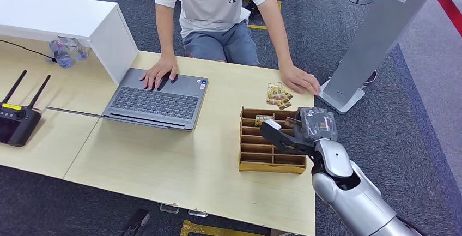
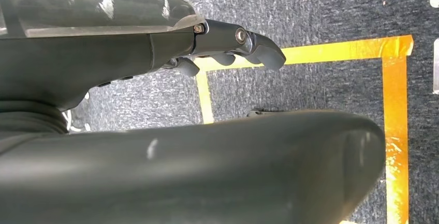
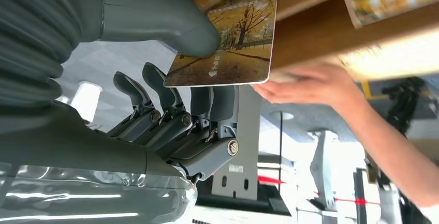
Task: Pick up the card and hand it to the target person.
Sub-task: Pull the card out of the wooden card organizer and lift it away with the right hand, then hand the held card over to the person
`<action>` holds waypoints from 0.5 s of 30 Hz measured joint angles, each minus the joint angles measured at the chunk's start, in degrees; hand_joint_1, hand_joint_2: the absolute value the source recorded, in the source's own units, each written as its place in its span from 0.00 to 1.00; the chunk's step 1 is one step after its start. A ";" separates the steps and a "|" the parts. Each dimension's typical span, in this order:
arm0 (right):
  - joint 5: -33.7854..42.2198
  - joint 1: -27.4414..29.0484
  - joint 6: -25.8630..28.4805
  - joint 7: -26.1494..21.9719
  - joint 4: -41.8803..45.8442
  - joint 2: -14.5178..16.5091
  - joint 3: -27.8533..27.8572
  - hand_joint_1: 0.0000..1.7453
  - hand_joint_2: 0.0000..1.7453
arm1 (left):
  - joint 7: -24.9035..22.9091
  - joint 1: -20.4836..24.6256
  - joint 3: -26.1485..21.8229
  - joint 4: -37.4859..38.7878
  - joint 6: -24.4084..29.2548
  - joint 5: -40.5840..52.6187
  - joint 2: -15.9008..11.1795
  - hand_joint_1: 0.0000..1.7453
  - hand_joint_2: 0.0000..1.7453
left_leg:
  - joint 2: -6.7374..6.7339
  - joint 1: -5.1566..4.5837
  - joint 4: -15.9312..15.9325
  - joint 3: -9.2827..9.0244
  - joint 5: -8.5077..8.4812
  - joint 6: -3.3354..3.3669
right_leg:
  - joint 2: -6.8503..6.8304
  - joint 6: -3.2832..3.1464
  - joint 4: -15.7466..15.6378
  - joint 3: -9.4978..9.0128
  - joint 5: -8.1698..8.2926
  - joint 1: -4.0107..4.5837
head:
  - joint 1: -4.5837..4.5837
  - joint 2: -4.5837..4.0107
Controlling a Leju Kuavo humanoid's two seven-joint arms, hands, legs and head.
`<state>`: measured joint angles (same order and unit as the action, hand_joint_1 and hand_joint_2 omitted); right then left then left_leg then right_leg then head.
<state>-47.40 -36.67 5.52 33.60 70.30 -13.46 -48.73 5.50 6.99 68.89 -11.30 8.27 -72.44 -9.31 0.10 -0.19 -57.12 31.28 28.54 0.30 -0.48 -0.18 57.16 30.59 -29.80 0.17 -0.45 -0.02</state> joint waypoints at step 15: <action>7.75 2.49 12.05 -12.00 17.21 -2.59 5.61 0.90 1.00 | 0.75 -0.62 0.00 0.00 0.04 -0.31 0.00 0.00 0.00 | 0.00 0.00 0.00 -0.01 0.00 0.00 | 0.01 0.00 -0.01 0.00 0.00 0.00 | 0.01 0.00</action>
<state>-39.65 -34.18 17.57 21.60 87.51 -16.05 -43.12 6.25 6.37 68.89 -11.30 8.30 -72.75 -9.31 0.10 -0.19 -57.12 31.27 28.54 0.30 -0.48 -0.18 57.16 30.58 -29.80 0.17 -0.44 -0.02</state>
